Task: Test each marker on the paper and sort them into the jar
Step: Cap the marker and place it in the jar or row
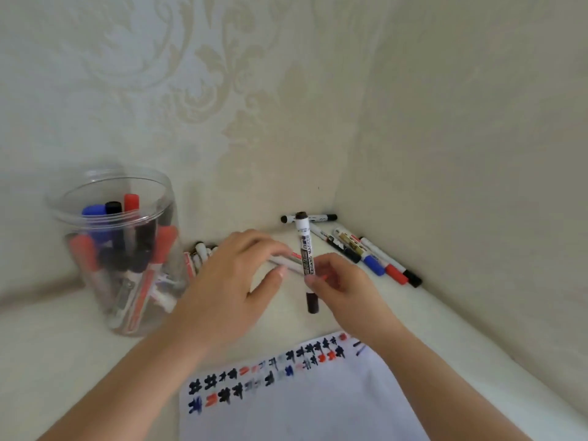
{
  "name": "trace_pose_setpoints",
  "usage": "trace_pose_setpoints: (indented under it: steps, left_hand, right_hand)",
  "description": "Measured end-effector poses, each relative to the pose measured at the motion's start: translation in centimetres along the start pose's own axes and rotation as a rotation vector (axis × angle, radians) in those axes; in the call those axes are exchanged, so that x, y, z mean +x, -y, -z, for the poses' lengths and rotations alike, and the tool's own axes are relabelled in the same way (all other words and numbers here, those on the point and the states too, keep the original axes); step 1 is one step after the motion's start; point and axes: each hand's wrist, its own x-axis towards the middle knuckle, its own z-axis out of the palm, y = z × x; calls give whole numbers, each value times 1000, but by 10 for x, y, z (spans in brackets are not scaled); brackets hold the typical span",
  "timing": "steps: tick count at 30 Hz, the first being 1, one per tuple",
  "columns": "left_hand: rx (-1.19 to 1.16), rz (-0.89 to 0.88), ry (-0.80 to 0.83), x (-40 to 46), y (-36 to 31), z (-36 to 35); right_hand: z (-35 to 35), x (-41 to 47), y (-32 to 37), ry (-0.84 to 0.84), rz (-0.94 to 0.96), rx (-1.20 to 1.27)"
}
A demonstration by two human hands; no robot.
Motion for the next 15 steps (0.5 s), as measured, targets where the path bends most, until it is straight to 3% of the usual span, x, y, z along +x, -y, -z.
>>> trace_pose_setpoints:
  steps: [4,8,15]
  left_hand:
    - [-97,42,171,-10,0,-47]
    - [-215,6,224,-18,-10,-65]
    - [-11,-134,264,-28,-19,-66]
  right_hand:
    - [17,-26,5,107,-68,462]
    - [21,-41,-8,147,-73,589]
    - [21,-50,-19,192,-50,706]
